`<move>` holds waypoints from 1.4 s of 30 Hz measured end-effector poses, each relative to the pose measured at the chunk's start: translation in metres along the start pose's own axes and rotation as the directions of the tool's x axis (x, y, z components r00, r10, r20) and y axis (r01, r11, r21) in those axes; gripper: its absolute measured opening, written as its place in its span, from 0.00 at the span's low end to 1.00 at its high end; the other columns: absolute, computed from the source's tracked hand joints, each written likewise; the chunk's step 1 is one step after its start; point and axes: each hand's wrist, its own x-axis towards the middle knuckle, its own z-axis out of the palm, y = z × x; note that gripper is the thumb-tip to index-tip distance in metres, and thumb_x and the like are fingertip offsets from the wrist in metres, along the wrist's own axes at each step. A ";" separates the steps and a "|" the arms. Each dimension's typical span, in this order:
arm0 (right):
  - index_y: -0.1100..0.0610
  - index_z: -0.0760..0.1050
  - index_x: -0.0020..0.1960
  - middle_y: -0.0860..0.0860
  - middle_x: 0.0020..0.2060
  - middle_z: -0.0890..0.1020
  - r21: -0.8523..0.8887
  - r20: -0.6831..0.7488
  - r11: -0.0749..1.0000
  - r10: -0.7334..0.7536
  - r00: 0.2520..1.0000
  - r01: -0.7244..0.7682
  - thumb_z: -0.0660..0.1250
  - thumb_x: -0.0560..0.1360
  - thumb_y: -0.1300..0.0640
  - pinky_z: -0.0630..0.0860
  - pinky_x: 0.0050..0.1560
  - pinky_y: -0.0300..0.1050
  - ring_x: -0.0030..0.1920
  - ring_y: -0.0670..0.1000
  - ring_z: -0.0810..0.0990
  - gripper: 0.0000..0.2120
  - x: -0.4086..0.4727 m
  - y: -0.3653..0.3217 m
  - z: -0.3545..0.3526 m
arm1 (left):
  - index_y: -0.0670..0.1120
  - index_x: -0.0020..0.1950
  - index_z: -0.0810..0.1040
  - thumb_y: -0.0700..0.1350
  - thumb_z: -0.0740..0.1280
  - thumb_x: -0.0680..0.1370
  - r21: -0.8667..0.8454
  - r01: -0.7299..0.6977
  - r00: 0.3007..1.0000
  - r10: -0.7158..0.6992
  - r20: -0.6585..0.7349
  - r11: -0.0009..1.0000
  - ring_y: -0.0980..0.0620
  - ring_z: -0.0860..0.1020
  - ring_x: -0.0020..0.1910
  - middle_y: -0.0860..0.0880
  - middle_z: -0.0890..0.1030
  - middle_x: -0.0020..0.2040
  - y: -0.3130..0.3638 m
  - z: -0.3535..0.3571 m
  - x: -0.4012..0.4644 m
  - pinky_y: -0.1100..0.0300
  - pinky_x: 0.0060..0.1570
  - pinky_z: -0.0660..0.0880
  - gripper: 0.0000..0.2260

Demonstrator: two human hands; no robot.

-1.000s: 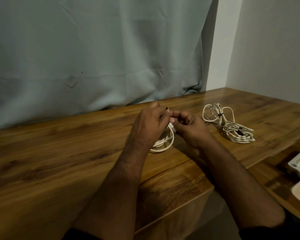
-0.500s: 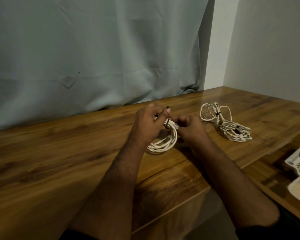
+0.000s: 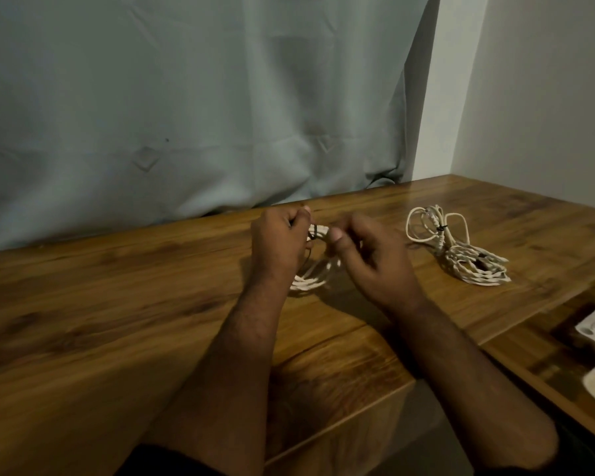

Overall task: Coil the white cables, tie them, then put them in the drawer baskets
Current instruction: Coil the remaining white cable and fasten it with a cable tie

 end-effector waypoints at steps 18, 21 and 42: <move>0.55 0.82 0.62 0.47 0.51 0.87 0.107 0.283 0.972 0.171 0.944 -0.209 0.63 0.82 0.64 0.81 0.59 0.56 0.54 0.47 0.85 0.13 -0.001 0.009 0.011 | 0.40 0.41 0.85 0.45 0.69 0.82 -0.102 0.115 0.986 -0.126 -0.105 0.988 0.61 0.75 0.24 0.46 0.80 0.29 0.006 0.003 0.002 0.62 0.25 0.73 0.13; 0.45 0.80 0.63 0.41 0.51 0.87 -0.146 0.245 0.985 0.127 0.961 -0.093 0.61 0.78 0.51 0.82 0.52 0.51 0.51 0.41 0.85 0.16 -0.002 0.007 0.010 | 0.38 0.40 0.85 0.45 0.68 0.82 -0.038 0.115 0.987 -0.118 -0.111 0.993 0.61 0.76 0.25 0.50 0.81 0.30 0.002 0.002 0.003 0.65 0.28 0.69 0.15; 0.55 0.83 0.60 0.47 0.47 0.87 0.182 -0.204 0.943 0.314 0.927 -0.280 0.72 0.79 0.60 0.82 0.52 0.56 0.49 0.49 0.85 0.10 0.009 0.017 -0.001 | 0.42 0.48 0.88 0.43 0.79 0.73 -0.358 0.152 0.976 -0.083 0.201 0.921 0.45 0.86 0.42 0.43 0.88 0.41 -0.004 0.011 -0.004 0.52 0.42 0.81 0.07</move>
